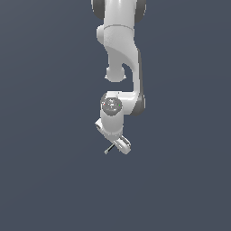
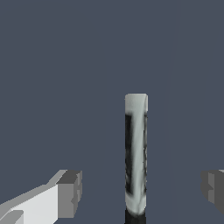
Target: Pick up the object and move it to a goal position.
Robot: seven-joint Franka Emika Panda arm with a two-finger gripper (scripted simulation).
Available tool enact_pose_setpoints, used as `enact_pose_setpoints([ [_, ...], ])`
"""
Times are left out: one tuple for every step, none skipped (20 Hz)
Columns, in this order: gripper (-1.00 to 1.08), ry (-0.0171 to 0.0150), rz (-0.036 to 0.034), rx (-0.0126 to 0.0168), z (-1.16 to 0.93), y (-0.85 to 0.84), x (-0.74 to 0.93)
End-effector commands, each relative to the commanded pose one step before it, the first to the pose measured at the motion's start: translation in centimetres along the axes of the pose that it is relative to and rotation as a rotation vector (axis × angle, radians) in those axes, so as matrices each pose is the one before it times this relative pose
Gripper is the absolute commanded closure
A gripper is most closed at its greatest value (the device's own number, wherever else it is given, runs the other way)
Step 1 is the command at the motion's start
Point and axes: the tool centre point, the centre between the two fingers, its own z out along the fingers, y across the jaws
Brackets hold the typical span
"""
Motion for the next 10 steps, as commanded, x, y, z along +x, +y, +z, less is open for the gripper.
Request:
enact_pose_setpoints([
  [-0.92, -0.00059, 0.00105, -0.00065, 1.310, 0.049, -0.065],
  [-0.92, 0.00004, 0.00069, 0.00001, 0.393, 0.019, 0.010],
  [-0.92, 0.00000, 0.00000, 0.00000, 0.321, -0.016, -0.010],
  [-0.92, 0.00008, 0.00069, 0.00001, 0.242, 0.013, 0.032],
  [-0.92, 0.00000, 0.00000, 0.00000, 0.171, -0.023, 0.013],
  [-0.92, 0.00000, 0.00000, 0.00000, 0.100, -0.025, 0.023],
  [-0.92, 0.00000, 0.00000, 0.00000, 0.036, -0.023, 0.026],
  [-0.92, 0.00000, 0.00000, 0.00000, 0.003, -0.009, 0.012],
  [1.08, 0.00000, 0.00000, 0.00000, 0.000, 0.000, 0.000],
  [1.08, 0.00000, 0.00000, 0.00000, 0.000, 0.000, 0.000],
])
